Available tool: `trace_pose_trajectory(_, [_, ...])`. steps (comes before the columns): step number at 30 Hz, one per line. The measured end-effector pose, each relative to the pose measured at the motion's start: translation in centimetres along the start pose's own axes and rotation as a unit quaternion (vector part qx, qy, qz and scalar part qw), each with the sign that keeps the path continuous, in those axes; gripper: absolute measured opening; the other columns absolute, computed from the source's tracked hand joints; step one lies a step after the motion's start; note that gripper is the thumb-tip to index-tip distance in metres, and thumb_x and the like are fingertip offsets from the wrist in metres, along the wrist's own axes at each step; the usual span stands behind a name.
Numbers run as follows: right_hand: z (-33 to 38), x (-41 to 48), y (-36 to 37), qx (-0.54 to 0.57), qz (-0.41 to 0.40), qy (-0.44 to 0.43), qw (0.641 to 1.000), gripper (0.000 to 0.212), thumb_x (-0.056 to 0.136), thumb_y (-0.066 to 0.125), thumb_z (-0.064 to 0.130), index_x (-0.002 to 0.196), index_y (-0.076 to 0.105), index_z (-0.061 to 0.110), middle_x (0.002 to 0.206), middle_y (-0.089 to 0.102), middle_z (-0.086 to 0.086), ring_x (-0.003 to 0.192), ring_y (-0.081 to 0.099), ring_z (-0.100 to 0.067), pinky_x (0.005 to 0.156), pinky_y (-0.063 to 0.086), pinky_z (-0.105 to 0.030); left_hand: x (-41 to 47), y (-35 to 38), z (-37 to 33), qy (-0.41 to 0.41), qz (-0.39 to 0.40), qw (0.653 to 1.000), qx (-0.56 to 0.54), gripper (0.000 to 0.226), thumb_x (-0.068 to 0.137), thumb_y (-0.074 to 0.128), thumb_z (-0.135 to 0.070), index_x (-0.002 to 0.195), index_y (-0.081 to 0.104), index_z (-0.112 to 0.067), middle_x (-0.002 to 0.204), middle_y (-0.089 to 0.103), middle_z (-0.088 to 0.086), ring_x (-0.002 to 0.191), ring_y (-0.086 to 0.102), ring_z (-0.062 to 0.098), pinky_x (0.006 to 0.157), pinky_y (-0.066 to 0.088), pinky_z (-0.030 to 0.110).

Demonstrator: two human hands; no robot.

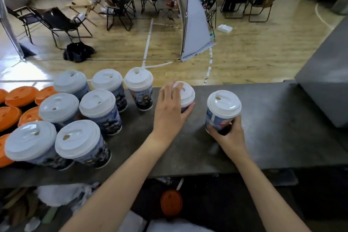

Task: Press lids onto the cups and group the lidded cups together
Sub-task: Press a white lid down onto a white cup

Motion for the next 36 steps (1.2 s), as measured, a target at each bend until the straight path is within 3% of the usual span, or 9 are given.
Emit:
trace_pose_trajectory(3, [0.6,-0.2,0.1,0.003,0.008,0.009,1.000,0.076,0.074,0.089,0.014,0.129,0.039,0.025,0.120,0.050,0.025,0.105,0.052,0.021,0.081,0.041,0.002,1.1,0.6,0.1,-0.023,0.012,1.000,-0.015,0.057,0.092,0.067,-0.037,0.135,0.053,-0.003,0.142,0.051,0.021,0.131,0.050,0.038,0.109,0.046,0.050])
trace_pose_trajectory(8, [0.6,-0.2,0.2,0.012,0.015,0.025,0.999,0.077,0.072,0.091,0.013,0.129,0.039,0.020,0.120,0.051,0.020,0.102,0.047,0.030,0.080,0.040,0.003,1.0,0.5,0.2,-0.009,0.026,0.999,0.019,0.066,0.095,0.060,-0.051,0.144,0.047,-0.009,0.154,0.045,0.016,0.141,0.044,0.035,0.119,0.034,0.053])
trace_pose_trajectory(15, [0.8,-0.1,0.1,-0.006,0.017,0.008,1.000,0.075,0.073,0.090,0.012,0.127,0.041,0.029,0.126,0.057,0.008,0.110,0.055,0.003,0.082,0.041,0.002,1.4,-2.4,-2.5,0.040,-0.026,0.998,-0.050,0.061,0.100,0.054,-0.048,0.144,0.050,-0.005,0.156,0.044,0.014,0.149,0.037,0.031,0.128,0.017,0.047])
trace_pose_trajectory(21, [5.8,-1.0,-1.4,0.042,-0.015,-0.061,0.997,0.053,0.077,0.085,0.022,0.117,0.053,0.034,0.112,0.067,0.006,0.105,0.067,-0.017,0.086,0.057,-0.030,3.4,-4.1,-7.9,0.085,0.073,0.970,-0.215,0.066,0.094,0.059,-0.057,0.144,0.049,-0.016,0.150,0.048,-0.013,0.149,0.028,-0.003,0.129,0.012,0.033])
trace_pose_trajectory(24, [10.6,-1.0,-1.8,0.088,0.000,-0.091,0.992,0.064,0.075,0.081,0.050,0.131,0.050,0.040,0.127,0.065,0.008,0.119,0.064,-0.012,0.095,0.056,-0.038,5.9,-4.9,-9.3,-0.012,0.160,0.912,-0.377,0.060,0.085,0.068,-0.058,0.135,0.052,-0.029,0.123,0.058,-0.035,0.127,0.050,-0.009,0.105,0.039,0.016])
trace_pose_trajectory(26, [13.0,-0.4,-1.5,0.092,0.021,-0.098,0.991,0.076,0.070,0.080,0.064,0.135,0.047,0.041,0.136,0.061,0.005,0.125,0.060,-0.015,0.100,0.053,-0.044,8.0,-6.3,-10.0,-0.048,0.153,0.880,-0.447,0.059,0.079,0.074,-0.052,0.129,0.057,-0.027,0.115,0.065,-0.030,0.108,0.062,-0.006,0.087,0.048,0.012])
trace_pose_trajectory(29, [16.3,0.4,-2.3,0.102,0.012,-0.079,0.992,0.070,0.055,0.076,0.063,0.114,0.053,0.035,0.123,0.065,0.000,0.111,0.064,-0.018,0.099,0.053,-0.046,10.9,-8.4,-11.5,-0.071,0.159,0.839,-0.516,0.055,0.076,0.080,-0.046,0.124,0.062,-0.026,0.110,0.072,-0.012,0.096,0.069,0.002,0.077,0.056,0.021])
trace_pose_trajectory(33, [23.0,1.2,-3.7,0.169,0.059,-0.095,0.979,0.103,0.054,0.083,0.075,0.139,0.049,0.026,0.118,0.073,0.003,0.109,0.070,-0.018,0.086,0.058,-0.030,15.1,-11.9,-13.0,-0.065,0.177,0.801,-0.568,0.051,0.071,0.081,-0.049,0.115,0.068,-0.028,0.114,0.073,0.008,0.104,0.072,0.027,0.090,0.060,0.043])
trace_pose_trajectory(36, [29.2,2.0,-4.7,0.207,0.113,-0.136,0.962,0.087,0.063,0.085,0.062,0.130,0.056,0.016,0.110,0.076,0.002,0.101,0.073,-0.015,0.079,0.057,-0.024,18.9,-15.5,-13.6,-0.051,0.154,0.779,-0.605,0.049,0.066,0.081,-0.047,0.109,0.073,-0.025,0.111,0.074,0.015,0.099,0.072,0.031,0.094,0.058,0.052])
Point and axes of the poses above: each hand's wrist, its own x-axis towards the middle knuckle, its own y-axis out of the palm, z = x × y, the point moved 9 cm from there along x, towards the middle knuckle
